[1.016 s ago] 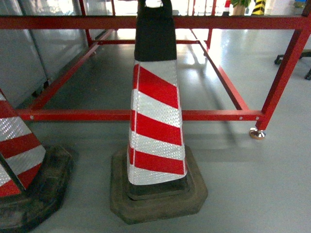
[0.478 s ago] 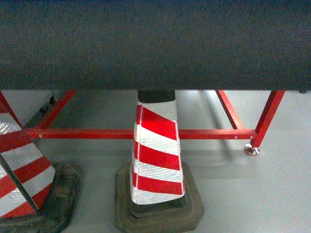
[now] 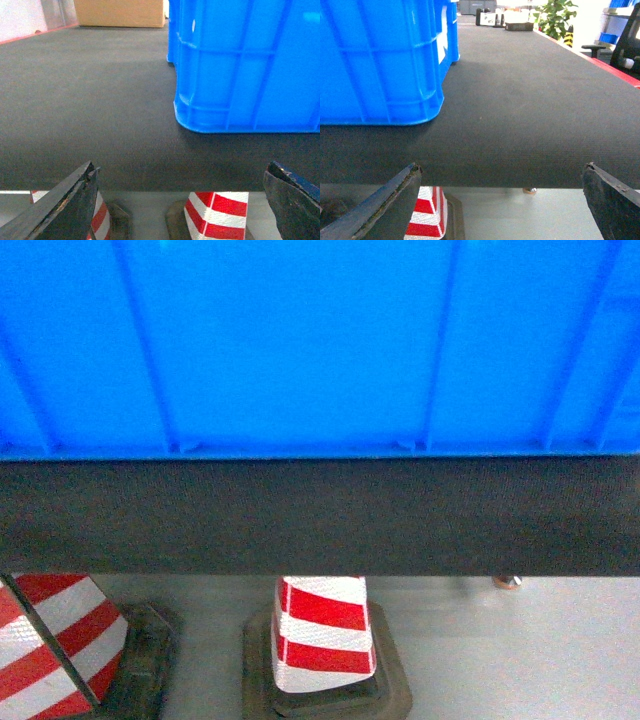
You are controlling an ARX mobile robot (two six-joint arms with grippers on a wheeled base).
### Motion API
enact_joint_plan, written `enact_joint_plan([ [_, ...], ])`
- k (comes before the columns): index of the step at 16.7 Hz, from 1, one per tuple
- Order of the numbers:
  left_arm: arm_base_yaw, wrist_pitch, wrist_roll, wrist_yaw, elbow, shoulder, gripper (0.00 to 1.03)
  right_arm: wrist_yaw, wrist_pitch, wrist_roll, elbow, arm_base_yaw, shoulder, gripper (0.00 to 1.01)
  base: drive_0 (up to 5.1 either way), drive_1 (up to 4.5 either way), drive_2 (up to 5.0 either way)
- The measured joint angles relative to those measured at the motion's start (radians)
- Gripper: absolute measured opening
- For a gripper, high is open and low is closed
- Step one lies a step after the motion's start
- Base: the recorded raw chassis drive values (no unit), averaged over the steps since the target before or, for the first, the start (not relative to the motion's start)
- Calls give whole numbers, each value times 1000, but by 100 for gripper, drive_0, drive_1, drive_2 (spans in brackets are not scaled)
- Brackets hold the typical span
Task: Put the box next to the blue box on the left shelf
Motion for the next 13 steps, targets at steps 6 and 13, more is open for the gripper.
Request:
enact_joint_plan([
  [6,0,-1,0,0,0,0,98,0,0,0,0,0,0,98,0,0,0],
  [13,0,2,0,-2,0,0,98,0,4,-1,0,0,0,98,0,0,0],
])
